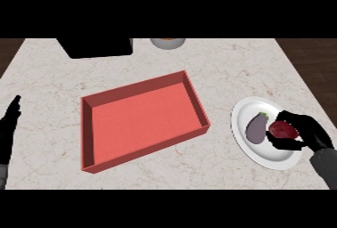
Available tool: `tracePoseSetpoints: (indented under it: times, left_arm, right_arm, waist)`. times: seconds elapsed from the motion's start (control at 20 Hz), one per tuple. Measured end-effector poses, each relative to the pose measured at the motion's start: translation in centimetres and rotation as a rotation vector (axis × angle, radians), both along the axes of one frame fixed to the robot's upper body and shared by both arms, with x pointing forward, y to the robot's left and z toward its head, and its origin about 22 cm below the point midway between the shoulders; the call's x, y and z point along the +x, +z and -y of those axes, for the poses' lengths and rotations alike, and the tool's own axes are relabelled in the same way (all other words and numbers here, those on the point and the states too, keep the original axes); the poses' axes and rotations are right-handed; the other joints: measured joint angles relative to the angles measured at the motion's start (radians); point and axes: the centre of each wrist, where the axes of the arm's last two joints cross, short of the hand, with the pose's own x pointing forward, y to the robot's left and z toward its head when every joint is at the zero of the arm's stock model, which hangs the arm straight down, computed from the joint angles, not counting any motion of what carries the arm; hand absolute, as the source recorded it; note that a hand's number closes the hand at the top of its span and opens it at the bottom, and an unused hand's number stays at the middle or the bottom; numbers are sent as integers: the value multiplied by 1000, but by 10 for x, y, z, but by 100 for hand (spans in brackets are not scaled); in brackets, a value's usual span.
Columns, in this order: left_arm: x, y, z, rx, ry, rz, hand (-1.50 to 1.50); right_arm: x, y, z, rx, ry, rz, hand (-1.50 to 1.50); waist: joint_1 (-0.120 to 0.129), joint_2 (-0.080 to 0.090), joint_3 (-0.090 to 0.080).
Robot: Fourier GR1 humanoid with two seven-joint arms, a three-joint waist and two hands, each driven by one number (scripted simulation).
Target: Pick the pear from the plate and place it in the cardboard box
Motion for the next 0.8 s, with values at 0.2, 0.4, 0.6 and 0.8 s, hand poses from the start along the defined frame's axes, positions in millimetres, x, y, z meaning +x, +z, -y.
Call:
tracePoseSetpoints:
  times: [0.2,0.4,0.6,0.8]
  left_arm:
    - [-6,-2,-7,6,21,-11,0]
    - [-10,-7,-5,-1,18,-19,0]
    - [-11,-6,-4,2,10,-18,0]
    - [-9,-5,0,-3,-5,-14,0]
  right_arm:
    - [3,-3,-16,-50,-136,101,150]
    - [24,8,-53,-68,-154,260,150]
    - [44,22,-101,-49,-128,372,150]
    - [57,37,-163,20,-99,423,150]
  waist:
    - [-13,-6,2]
    - [-11,-7,3]
    - [-2,-7,4]
    - [12,-3,8]
